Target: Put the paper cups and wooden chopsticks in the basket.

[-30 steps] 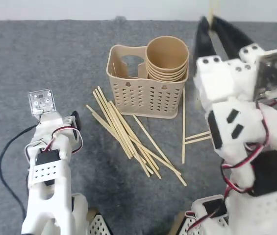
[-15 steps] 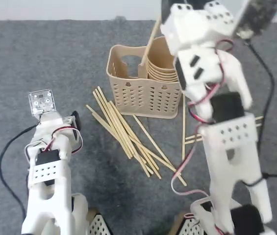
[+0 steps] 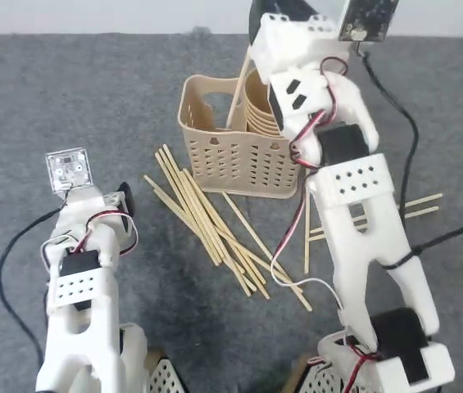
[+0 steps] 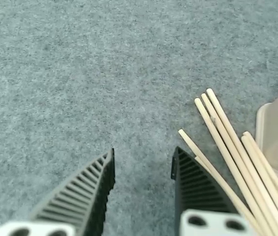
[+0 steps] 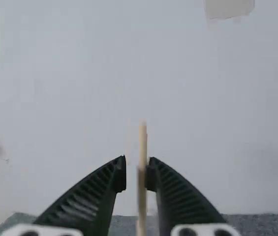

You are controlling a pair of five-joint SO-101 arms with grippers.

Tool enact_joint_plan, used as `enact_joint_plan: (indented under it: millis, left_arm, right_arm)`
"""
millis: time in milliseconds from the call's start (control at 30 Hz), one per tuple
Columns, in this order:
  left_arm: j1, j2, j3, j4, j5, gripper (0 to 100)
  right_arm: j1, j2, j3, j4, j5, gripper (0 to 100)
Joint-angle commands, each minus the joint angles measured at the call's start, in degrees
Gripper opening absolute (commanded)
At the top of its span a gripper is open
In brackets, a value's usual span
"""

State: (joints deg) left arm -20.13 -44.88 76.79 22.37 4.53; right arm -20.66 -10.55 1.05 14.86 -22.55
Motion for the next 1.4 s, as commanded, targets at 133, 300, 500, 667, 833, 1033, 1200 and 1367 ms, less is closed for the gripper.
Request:
enact_joint_plan:
  millis: [133, 300, 500, 667, 833, 1033, 1200, 1367]
  left_arm:
    - [-0.53, -1.23, -0.48, -1.93, 0.62, 18]
    - [-0.53, -1.23, -0.48, -1.93, 0.62, 18]
    - [-0.53, -1.14, -0.66, -1.76, 0.88, 18]
    - [-0.53, -1.14, -0.75, -1.58, 0.97, 18]
    - [-0.53, 0.09, -2.95, 2.55, 0.97, 18]
    - [-0.79, 14.07, -11.91, 5.54, 1.14, 19]
    - [-0.88, 28.40, -23.34, 10.64, 5.80, 19]
    - [-0.88, 34.81, -30.11, 15.30, 6.15, 19]
  right_arm:
    - [-0.48, -4.26, -0.53, -0.75, -2.55, 12.5]
    - [-0.48, -14.81, -0.62, 10.51, -2.73, 11.9]
    - [-0.04, -30.99, -0.44, 38.81, -2.55, 11.8]
    - [0.04, -39.43, -0.35, 61.49, -2.37, 11.8]
    - [3.56, -41.54, 0.00, 78.81, -1.14, 11.8]
    - [17.27, -40.57, 18.55, 80.92, 13.45, 11.8]
    - [25.19, -41.19, 46.86, 60.62, 16.35, 11.8]
    - [23.87, -40.66, 66.02, 42.33, 16.53, 11.8]
